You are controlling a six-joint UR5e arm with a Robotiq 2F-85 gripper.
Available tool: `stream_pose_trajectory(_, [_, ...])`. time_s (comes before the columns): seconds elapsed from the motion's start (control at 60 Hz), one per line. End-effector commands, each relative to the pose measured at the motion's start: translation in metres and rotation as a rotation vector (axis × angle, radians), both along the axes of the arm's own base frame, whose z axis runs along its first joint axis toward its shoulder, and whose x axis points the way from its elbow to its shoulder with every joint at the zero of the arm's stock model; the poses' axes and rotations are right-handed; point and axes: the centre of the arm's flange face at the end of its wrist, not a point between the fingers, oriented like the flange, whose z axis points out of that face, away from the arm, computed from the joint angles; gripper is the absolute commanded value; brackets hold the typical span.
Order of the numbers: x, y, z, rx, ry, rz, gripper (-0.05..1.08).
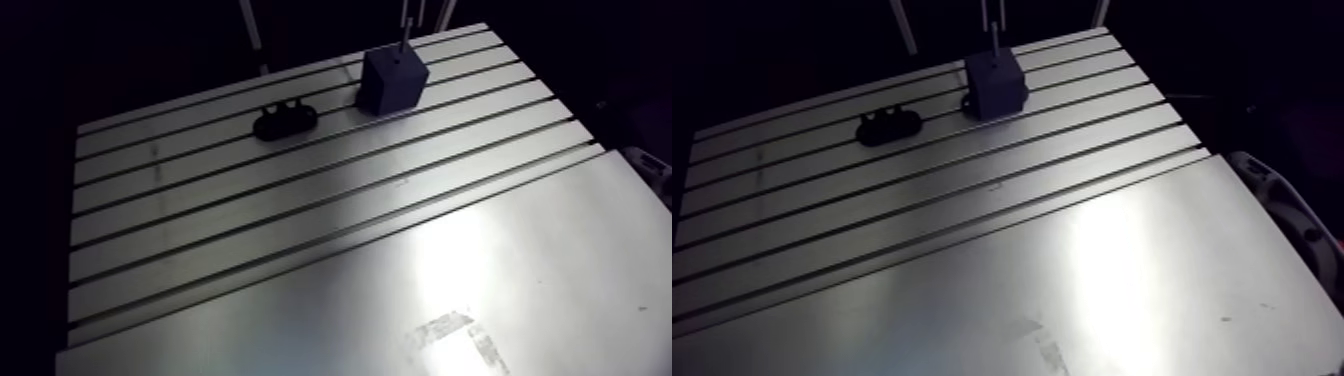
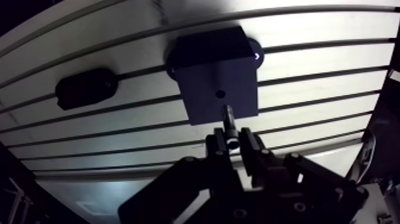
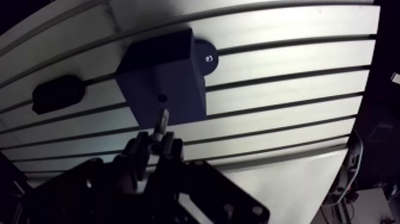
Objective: Pick up the M10 bolt and insert it into the hole until fully seated.
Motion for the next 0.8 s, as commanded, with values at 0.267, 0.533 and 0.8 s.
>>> stream_pose_trajectory(0.267, [-0.0006, -0.0015, -0.0026, -0.002, -0.001, 0.002, 1.07])
stream_pose_trajectory(0.533, [-0.0031, -0.0051, -0.0090, -0.003, -0.006, 0.006, 1.07])
stream_pose_trajectory(0.8, [-0.0037, -0.0036, -0.0106, -0.002, -0.007, 0.005, 1.07])
